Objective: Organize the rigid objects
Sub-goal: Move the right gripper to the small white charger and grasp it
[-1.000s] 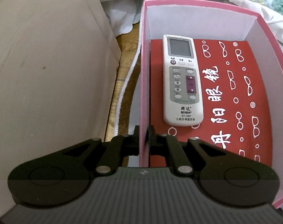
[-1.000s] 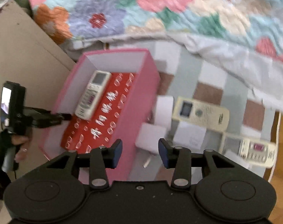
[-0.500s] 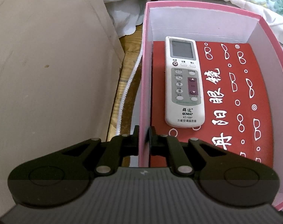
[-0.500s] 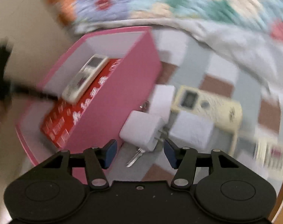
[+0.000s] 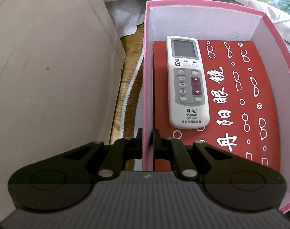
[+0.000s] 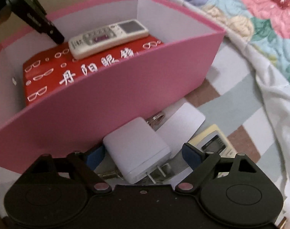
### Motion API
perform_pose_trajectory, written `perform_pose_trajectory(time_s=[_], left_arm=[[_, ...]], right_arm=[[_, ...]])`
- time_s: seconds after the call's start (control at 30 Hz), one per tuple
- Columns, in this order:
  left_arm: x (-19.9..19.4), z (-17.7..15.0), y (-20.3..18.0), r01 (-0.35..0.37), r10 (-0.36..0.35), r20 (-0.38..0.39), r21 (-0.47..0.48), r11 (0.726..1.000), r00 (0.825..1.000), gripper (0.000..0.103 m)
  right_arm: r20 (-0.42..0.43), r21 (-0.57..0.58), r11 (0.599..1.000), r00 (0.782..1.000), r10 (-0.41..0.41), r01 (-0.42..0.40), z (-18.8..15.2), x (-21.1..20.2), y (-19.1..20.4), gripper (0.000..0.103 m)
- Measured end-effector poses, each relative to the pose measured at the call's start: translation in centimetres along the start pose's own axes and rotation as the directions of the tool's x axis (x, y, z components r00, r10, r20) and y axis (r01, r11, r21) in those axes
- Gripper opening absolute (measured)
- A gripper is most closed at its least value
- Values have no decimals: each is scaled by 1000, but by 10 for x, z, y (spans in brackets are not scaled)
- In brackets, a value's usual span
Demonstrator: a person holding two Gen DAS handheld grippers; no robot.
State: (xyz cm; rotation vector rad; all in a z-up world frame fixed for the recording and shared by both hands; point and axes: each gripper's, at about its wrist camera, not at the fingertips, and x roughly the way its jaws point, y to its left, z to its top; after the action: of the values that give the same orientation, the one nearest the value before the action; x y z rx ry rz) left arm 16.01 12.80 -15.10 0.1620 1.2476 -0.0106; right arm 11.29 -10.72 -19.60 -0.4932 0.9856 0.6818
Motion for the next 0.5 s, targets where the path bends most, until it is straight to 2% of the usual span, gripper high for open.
perform_pose_trajectory(time_s=[0.03,0.07,0.2,0.5], left_arm=[[0,0,-1,-1,1,1,3,1000,1000,7],[1,0,-1,-1,1,3,5,1000,1000,7],[1,-1,0,2,-2,4,-2,1000,1000,7],[1,-1,-1,-5,4,5,3,1000,1000,8]], right_arm=[[-1,8,1000,1000,9,-9,-2,0,0,83],[10,25,1000,1000,8,-8,-5,-1,1,76],[30,110,994,1000,-8,4,-12,-9,4,72],[42,269,962,997,-59,46,-33,-34,25,70]])
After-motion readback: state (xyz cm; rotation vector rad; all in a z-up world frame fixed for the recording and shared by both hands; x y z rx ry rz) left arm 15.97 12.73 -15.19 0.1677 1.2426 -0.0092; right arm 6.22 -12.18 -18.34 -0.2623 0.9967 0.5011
